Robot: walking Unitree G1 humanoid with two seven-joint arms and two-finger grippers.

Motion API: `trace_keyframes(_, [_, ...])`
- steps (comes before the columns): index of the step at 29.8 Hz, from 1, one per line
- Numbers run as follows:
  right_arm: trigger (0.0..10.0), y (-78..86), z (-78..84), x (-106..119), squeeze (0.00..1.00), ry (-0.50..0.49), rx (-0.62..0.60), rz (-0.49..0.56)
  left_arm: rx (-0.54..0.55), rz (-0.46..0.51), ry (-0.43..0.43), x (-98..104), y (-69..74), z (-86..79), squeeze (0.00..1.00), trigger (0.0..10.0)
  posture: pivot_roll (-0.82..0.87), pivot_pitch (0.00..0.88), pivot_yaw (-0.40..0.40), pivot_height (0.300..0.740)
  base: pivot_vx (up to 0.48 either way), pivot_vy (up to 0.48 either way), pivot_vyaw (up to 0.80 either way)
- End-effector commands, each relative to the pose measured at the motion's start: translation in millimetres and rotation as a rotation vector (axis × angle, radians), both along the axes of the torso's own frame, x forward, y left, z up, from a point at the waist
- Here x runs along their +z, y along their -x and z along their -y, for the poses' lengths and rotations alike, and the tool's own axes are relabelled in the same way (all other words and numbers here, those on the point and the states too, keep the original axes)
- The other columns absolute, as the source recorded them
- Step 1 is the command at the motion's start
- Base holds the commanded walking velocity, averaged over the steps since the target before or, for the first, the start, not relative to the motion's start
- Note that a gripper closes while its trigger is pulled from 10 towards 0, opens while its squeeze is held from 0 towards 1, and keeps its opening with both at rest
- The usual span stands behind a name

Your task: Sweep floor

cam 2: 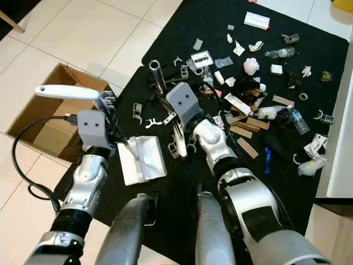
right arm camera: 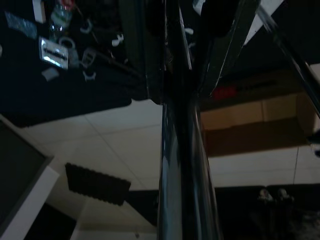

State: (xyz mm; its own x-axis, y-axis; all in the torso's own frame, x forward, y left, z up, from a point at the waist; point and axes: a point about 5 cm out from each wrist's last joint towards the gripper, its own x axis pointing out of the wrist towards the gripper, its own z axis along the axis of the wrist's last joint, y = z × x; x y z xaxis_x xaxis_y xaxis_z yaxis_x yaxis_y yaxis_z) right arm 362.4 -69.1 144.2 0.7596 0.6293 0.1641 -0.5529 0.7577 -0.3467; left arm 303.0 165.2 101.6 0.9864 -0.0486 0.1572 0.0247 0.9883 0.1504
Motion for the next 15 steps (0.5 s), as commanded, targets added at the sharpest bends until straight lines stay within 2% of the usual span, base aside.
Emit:
trace_keyframes(1, [10.0,1.3,-1.4,2,0.00,-0.029,0.003,0.023,0.003,-0.047,-0.007,-10,6.9,-0.6,0.00,10.0,0.21,0.418,-0.022,0.740,0.000,0.000,0.00])
trace_keyframes(5, [10.0,-2.1,2.4,8,0.00,-0.048,-0.028,0.034,0.000,-0.049,-0.006,-10,7.7,1.0,0.00,10.0,0.22,0.422,-0.017,0.740,0.000,0.000,0.00])
trace_keyframes(10, [10.0,-1.5,9.9,-4,0.00,-0.040,-0.075,-0.019,-0.014,-0.048,-0.008,-7,8.8,2.8,0.00,10.0,0.24,0.435,0.002,0.740,0.000,0.000,0.00])
trace_keyframes(15, [10.0,3.0,3.8,-11,0.00,-0.039,-0.024,-0.054,-0.010,-0.052,-0.012,-5,9.4,0.6,0.00,10.0,0.23,0.439,0.001,0.740,0.000,0.000,0.00])
